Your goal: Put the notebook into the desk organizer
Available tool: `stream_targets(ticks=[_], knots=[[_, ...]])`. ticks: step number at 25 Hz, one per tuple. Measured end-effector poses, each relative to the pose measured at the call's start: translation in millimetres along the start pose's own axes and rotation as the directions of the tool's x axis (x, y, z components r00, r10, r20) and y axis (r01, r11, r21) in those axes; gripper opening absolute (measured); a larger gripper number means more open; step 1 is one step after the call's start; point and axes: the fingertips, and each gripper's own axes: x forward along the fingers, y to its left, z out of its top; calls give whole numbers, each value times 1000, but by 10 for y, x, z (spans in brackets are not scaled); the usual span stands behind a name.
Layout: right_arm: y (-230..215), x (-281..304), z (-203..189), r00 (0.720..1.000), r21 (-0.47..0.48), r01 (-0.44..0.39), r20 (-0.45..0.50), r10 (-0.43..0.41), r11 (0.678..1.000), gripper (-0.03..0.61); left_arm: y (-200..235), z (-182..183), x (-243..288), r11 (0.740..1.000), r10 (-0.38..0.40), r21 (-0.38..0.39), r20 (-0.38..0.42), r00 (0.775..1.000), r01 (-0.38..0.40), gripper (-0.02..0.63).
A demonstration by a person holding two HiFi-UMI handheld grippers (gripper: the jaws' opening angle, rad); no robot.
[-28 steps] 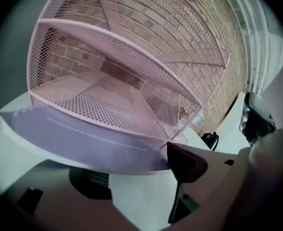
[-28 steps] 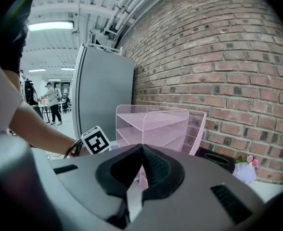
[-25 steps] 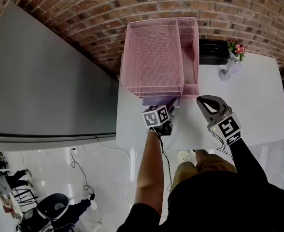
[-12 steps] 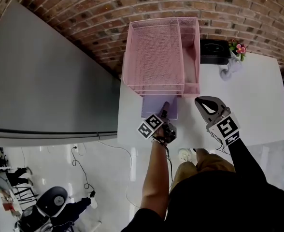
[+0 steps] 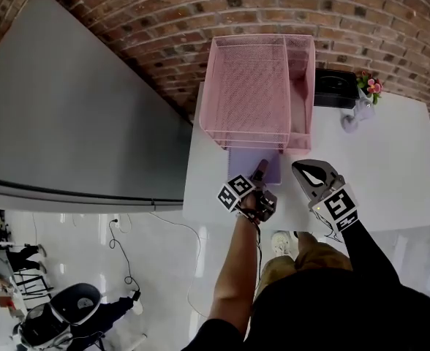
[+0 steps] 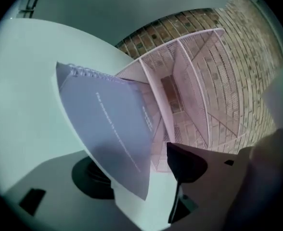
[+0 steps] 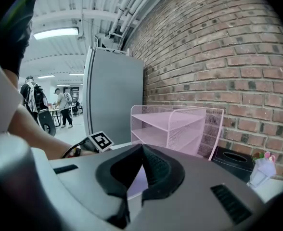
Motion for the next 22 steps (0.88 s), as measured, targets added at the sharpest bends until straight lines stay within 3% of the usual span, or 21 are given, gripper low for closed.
stream_targets(ticks=[2,4,6,8,10,12,15,17,18,19,22], knots=[[-22,-8,22,1000,4,6,6,-6,1000,21,60,-91,-94,999,14,40,-5,1000,-14,344],[-47,-15,41,1000,4,12,9,-12,1000,21,82,-152,-181,985,52,168,-9,999,-49,339],[-43,-17,37,1000,7,14,7,-14,1000,21,29,-219,-254,930,82,361,-18,996,-70,268],[0,-17,29,1000,6,7,4,-7,1000,21,-89,-325,-293,836,70,547,-53,996,-30,267],[46,-16,26,1000,3,-3,3,3,1000,21,-180,-422,-292,736,46,676,-95,994,31,278],[72,-16,33,1000,-1,-10,5,10,1000,21,-209,-482,-285,639,49,766,-129,990,68,298],[80,-18,76,1000,-6,-12,10,13,1000,21,-143,-546,-280,472,107,876,-168,980,99,302],[77,-16,96,1000,-8,-12,11,13,1000,21,-85,-576,-276,388,141,915,-182,973,115,304],[74,-12,98,1000,-10,-12,9,12,1000,21,-72,-570,-275,371,149,921,-180,972,114,304],[71,-8,94,1000,-13,-11,6,11,1000,21,-67,-555,-272,373,149,921,-176,973,110,302],[64,1,75,1000,-13,-11,0,11,1000,21,-63,-535,-252,432,138,896,-177,974,102,272]])
